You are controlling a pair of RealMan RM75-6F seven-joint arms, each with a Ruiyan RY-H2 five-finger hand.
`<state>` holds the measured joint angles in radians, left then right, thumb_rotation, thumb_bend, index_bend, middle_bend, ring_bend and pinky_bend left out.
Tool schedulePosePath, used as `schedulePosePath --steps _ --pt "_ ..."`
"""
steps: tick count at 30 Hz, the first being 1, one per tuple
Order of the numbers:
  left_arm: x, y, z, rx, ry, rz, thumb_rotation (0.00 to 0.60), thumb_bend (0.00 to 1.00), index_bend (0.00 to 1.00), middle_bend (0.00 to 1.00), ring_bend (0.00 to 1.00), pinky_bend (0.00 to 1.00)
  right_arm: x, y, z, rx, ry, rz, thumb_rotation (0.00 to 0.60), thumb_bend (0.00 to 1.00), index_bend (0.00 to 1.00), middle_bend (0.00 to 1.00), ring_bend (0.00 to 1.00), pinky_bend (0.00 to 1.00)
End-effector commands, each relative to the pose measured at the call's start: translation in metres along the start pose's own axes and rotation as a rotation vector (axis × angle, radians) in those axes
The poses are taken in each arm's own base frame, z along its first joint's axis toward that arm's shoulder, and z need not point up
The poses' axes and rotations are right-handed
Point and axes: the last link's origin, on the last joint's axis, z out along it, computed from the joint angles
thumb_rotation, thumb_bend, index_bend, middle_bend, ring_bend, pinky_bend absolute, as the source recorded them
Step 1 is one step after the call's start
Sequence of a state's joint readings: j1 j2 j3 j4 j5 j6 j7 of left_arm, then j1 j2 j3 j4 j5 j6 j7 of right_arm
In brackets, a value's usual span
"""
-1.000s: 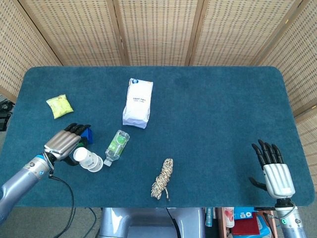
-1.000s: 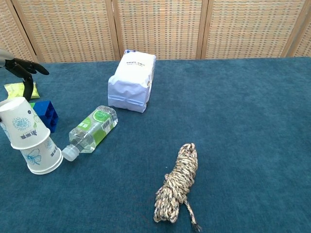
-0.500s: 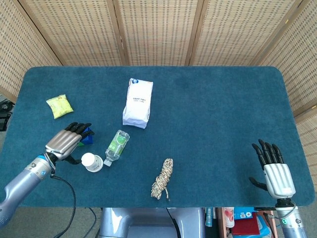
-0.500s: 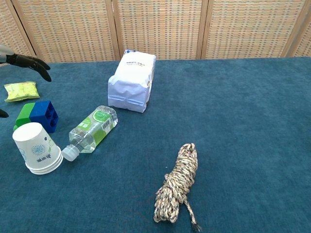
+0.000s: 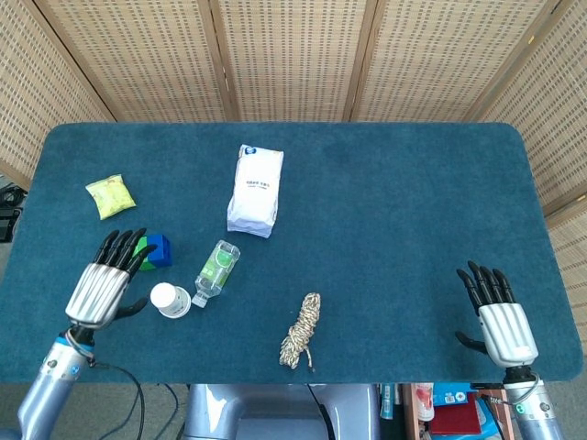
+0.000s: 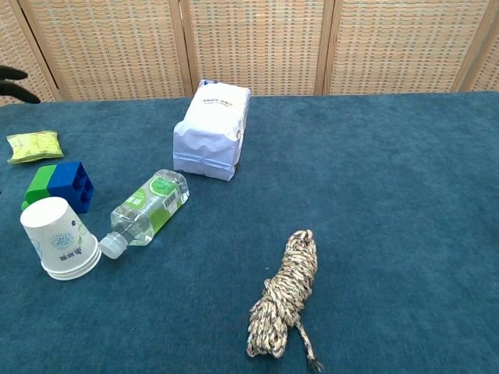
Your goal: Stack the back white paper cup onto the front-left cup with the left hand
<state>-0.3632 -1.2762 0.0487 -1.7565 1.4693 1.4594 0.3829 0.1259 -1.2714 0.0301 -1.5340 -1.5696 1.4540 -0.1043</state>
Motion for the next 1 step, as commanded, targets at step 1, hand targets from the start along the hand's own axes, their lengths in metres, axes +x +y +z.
schedulePosePath --steps 1 --pt "-0.0223 0.0032 -0.0265 0.033 0.048 0.033 0.6 0.21 0.14 0.0 0.0 0.0 -0.0004 0.0002 -0.0002 0.0 -0.001 0.0 0.6 0.04 0.0 0.0 0.0 0.0"
